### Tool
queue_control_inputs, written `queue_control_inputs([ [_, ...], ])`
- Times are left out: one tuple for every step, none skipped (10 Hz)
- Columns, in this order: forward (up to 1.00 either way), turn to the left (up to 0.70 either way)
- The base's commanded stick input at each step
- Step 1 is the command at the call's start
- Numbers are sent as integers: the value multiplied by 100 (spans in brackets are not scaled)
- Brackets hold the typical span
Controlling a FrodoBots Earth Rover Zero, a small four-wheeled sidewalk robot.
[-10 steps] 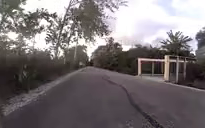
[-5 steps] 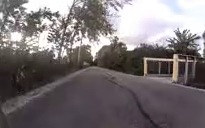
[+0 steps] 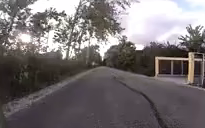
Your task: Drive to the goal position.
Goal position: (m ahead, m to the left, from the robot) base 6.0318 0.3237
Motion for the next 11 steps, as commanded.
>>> queue_control_inputs([
  [70, 0],
  [70, 0],
  [70, 0],
  [70, -2],
  [70, -11],
  [70, -20],
  [70, -28],
  [70, -3],
  [70, 0],
  [70, 0],
  [70, 0],
])
